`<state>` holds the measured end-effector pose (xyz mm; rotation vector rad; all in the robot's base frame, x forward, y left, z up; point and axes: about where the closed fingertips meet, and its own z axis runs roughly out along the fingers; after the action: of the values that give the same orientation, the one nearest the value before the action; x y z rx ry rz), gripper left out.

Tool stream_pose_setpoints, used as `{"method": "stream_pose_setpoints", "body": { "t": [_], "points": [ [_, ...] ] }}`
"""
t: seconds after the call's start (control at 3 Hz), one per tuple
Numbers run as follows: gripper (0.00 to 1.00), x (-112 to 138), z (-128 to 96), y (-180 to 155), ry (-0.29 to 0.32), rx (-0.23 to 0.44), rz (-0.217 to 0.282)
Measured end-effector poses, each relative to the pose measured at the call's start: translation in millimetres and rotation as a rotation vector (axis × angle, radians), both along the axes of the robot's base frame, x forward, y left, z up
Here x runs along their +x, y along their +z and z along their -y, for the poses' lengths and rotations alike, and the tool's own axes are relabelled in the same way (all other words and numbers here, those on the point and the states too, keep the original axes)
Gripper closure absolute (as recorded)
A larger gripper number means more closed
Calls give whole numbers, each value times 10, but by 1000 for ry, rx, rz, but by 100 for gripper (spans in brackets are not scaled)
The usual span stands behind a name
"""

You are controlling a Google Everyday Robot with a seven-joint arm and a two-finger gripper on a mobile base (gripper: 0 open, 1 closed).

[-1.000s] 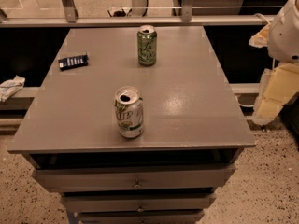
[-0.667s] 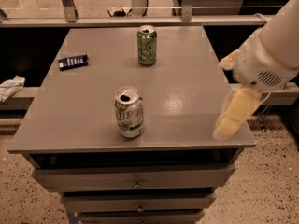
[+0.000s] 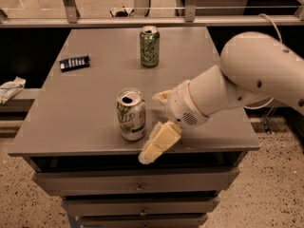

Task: Knock 7up can over

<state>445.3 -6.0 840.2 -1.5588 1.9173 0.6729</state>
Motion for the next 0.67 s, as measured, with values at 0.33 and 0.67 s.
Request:
{"method": "stream_pose_setpoints", "body": {
  "t": [0.33,0.67],
  "points": [
    [0,295,-328,67,-18,144,75],
    [0,525,-371,244,-58,227,147]
  ]
}}
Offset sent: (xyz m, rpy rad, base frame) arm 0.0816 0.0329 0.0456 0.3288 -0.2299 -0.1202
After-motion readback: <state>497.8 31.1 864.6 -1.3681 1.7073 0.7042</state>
